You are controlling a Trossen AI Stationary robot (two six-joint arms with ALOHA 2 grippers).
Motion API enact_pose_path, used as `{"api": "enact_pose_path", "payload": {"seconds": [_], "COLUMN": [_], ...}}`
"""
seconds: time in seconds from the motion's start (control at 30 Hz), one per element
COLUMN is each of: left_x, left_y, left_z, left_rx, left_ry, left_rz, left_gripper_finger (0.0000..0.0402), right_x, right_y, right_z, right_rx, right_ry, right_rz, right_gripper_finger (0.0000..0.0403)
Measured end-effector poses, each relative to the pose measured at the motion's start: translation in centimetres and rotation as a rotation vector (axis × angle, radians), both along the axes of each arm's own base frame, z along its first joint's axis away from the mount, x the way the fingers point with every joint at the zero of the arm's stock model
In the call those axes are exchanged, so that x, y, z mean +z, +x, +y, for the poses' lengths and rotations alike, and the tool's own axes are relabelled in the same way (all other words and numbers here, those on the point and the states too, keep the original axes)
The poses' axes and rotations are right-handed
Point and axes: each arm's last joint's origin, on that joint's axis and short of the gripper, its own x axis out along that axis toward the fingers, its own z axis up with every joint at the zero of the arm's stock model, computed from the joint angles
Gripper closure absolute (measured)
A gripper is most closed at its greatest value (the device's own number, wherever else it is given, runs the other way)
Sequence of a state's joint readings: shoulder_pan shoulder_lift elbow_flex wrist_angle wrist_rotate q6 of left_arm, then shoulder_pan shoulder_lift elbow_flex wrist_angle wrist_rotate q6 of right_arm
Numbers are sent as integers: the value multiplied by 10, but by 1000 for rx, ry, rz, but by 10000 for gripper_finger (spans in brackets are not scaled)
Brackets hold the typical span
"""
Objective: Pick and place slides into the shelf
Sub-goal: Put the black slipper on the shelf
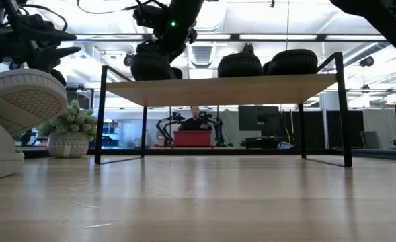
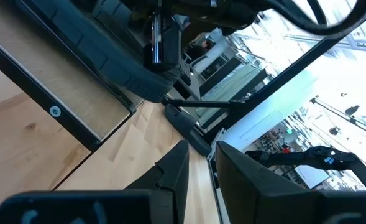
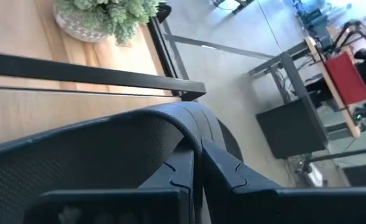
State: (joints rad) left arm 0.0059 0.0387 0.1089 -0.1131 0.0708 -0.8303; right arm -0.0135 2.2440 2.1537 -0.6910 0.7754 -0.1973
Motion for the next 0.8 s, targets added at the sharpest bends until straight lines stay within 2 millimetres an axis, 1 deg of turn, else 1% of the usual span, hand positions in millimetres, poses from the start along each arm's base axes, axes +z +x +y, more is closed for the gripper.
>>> {"api": "enact_pose_path", "payload": {"seconds": [0.17, 0.23, 0.43, 0.6, 0.7, 0.8], "left_x": [0, 0, 0, 0, 0, 0], "left_y": [0, 0, 0, 0, 0, 0], "left_z": [0, 0, 0, 0, 0, 0], "left_rx": [0, 0, 0, 0, 0, 0], "left_ry": [0, 0, 0, 0, 0, 0], "left_rz": [0, 0, 0, 0, 0, 0], "left_gripper_finger": [336, 336, 336, 336, 336, 336], "right_x": [-2, -2, -2, -1, 4, 10], "right_y": [1, 1, 2, 1, -1, -3], "right_z": [0, 1, 1, 3, 7, 13], "right_rx": [31, 41, -16, -29, -22, -10], "right_ry": [73, 87, 165, 181, 182, 183], "right_rz": [-24, -28, -116, -126, -110, -102], "right_gripper_finger": [388, 380, 322, 274, 257, 249]}}
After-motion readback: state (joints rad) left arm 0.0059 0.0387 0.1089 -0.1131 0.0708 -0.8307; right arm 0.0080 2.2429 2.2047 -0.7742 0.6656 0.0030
